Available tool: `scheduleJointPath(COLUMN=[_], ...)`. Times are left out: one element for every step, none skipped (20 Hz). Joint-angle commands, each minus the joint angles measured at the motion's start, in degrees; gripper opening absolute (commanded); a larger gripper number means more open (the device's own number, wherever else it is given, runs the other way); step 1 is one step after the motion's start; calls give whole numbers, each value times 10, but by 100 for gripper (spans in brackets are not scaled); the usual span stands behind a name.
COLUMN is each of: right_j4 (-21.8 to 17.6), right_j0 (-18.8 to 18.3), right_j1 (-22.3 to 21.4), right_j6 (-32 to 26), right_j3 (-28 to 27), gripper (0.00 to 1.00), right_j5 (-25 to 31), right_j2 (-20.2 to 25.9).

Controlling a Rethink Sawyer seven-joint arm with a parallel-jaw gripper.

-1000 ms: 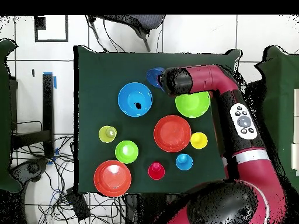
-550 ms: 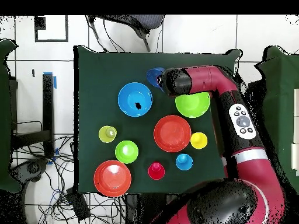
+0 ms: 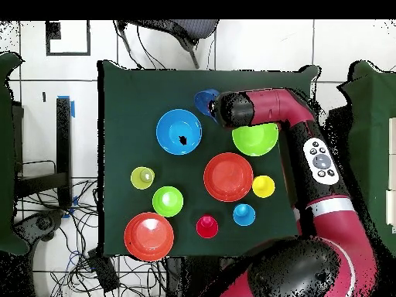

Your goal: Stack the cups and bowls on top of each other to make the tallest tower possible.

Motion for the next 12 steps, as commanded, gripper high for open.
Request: scheduleJointPath(right_j4=[-27,-30,-34,-33,-31,-30,-27,-24,-26,-26,-26,-26], right_j0=[13,14,14,13,11,11,11,10,11,11,10,10], right_j1=[27,26,27,30,33,35,38,40,42,44,47,50], right_j6=[-61,-62,-63,-66,-69,-69,-69,-69,-67,-64,-61,-59], right_j3=[3,2,4,5,5,6,5,4,1,0,-2,-3], gripper=[100,100,100,100,100,100,100,100,100,100,100,100], right_j5=[2,0,-5,-3,0,2,3,5,0,-5,-9,-14], right_j2=[-35,-36,-37,-36,-35,-35,-33,-32,-32,-31,-30,-30])
